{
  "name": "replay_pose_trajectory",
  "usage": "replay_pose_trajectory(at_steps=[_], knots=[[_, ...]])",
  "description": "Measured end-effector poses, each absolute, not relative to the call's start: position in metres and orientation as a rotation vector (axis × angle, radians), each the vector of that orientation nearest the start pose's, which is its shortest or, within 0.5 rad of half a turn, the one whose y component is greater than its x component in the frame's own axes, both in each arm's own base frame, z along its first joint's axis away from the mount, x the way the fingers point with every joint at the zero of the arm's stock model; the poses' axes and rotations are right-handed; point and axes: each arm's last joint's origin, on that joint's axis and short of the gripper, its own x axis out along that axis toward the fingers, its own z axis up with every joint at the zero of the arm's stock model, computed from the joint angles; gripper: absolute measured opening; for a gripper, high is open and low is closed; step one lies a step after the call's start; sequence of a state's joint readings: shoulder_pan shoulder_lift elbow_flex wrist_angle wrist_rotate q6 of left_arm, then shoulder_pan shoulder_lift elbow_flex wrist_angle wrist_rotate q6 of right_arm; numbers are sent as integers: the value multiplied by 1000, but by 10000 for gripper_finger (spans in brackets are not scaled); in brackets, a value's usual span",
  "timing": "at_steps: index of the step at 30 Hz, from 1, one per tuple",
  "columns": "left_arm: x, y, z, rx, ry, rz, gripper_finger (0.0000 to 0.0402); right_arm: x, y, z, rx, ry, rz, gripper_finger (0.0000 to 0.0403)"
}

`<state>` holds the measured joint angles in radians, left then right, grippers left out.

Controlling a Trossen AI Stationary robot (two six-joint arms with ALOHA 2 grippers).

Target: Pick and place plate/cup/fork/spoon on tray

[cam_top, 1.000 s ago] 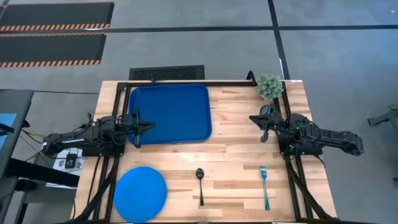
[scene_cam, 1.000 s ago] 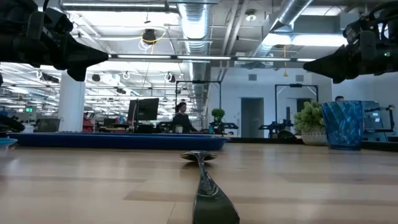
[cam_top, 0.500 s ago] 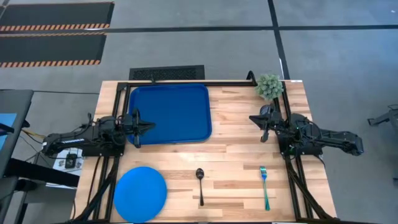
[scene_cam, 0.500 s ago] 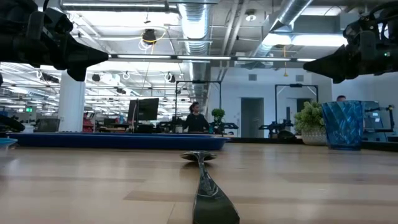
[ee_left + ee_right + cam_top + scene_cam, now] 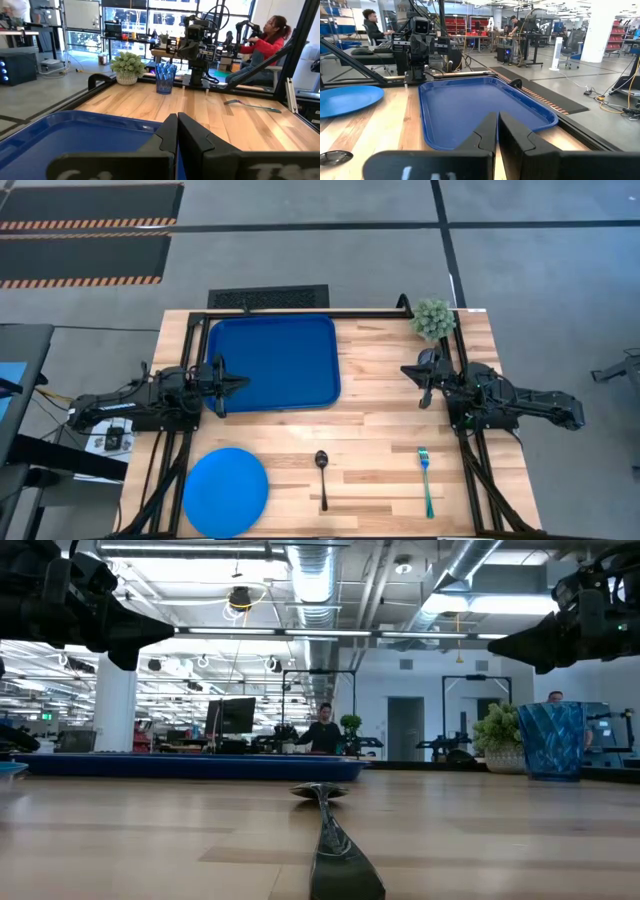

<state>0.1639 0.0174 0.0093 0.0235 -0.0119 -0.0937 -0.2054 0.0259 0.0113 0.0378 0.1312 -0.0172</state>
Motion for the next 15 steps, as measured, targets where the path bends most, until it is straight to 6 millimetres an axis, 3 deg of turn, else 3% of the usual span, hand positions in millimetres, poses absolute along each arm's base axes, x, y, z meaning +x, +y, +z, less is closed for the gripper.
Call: replay_pose_trajectory(at_steps=[9,15], knots=[[96,17,171,-100,-56,193,0,96,-24,169,-18,-20,-337,43],[101,14,175,-101,-76,73,0,96,-24,169,-18,-20,-337,43]])
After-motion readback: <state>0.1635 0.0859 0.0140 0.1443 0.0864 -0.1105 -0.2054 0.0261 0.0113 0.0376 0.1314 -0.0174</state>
